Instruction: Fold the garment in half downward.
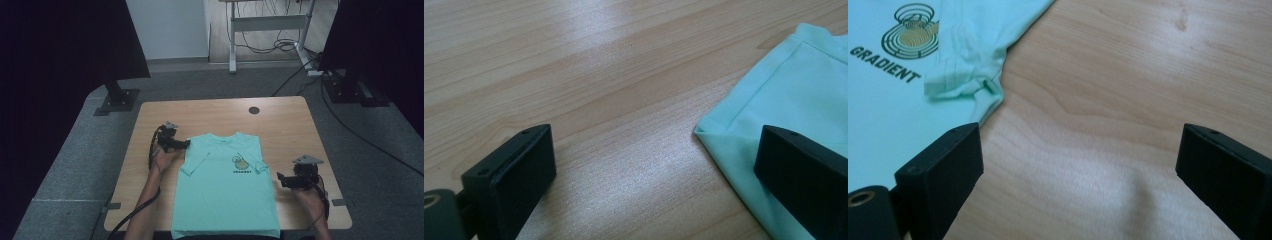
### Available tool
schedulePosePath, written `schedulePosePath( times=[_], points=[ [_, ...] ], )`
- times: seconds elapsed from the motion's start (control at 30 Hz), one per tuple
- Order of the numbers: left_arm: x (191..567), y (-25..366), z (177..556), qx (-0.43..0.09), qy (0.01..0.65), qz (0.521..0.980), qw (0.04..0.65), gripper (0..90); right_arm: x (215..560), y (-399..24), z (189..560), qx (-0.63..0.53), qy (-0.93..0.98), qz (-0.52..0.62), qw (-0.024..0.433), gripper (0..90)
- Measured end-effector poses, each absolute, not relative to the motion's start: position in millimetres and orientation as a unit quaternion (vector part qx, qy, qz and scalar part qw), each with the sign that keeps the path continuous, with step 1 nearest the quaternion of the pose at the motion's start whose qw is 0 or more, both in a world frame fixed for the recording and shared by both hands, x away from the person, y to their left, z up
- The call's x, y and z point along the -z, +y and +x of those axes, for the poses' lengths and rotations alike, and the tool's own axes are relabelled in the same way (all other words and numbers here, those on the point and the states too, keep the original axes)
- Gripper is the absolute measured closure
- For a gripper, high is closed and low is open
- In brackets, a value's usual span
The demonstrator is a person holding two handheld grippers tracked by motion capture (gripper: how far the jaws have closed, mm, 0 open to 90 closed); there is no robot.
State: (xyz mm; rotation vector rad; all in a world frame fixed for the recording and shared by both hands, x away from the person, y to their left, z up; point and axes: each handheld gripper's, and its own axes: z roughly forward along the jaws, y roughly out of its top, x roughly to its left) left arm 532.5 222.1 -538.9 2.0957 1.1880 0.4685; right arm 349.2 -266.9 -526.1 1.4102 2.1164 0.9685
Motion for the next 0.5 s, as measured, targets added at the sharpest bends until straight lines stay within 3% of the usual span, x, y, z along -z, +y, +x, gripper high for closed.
schedulePosePath(
  times=[0.5],
  points=[
    [539,222,532,-0.181,0.457,0.803,0.337,3.7,526,-265,377,-0.354,0.758,0.508,0.205,5.1]
  ],
)
